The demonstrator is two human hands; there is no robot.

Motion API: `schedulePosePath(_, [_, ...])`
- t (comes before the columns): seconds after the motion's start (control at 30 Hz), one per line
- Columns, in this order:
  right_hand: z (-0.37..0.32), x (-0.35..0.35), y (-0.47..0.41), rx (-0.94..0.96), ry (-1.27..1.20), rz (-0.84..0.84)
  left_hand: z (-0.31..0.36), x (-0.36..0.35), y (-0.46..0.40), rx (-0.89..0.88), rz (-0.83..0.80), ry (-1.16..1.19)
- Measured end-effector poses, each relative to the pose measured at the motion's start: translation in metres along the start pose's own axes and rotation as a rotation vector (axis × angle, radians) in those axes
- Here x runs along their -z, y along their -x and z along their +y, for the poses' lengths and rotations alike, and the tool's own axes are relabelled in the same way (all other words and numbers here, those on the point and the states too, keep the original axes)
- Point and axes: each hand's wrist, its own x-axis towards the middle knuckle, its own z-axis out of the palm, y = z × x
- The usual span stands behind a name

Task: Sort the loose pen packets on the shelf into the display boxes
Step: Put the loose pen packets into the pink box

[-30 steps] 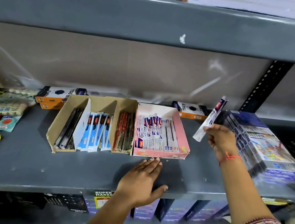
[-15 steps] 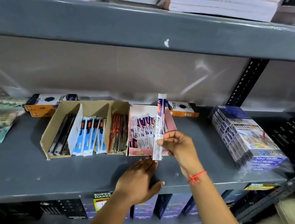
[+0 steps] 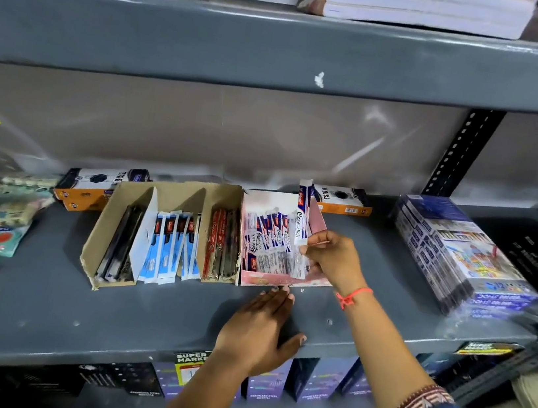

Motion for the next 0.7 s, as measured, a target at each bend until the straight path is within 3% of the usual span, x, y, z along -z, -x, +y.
schedulePosePath(0.1, [-0.001,-0.005,-0.014,-0.001,0.147,0.033,0.001,0.001,0.0,0.012,-0.002,0.036])
schedulePosePath(0.3, [-0.006,-0.025,-0.029,-0.03,0.374,-0.064,-0.001,0.001,0.002,0.068,-0.082,0.072])
schedulePosePath(0.57, [0.0,-0.05,-0.042,-0.054,0.449,-0.187,-0.002,0.0,0.001,0.052,-0.066,0.022])
schedulePosePath(0.7, [-0.008,-0.051,-0.035,-0.035,0.616,-0.247,-0.003,0.0,0.001,0.071,-0.089,0.023])
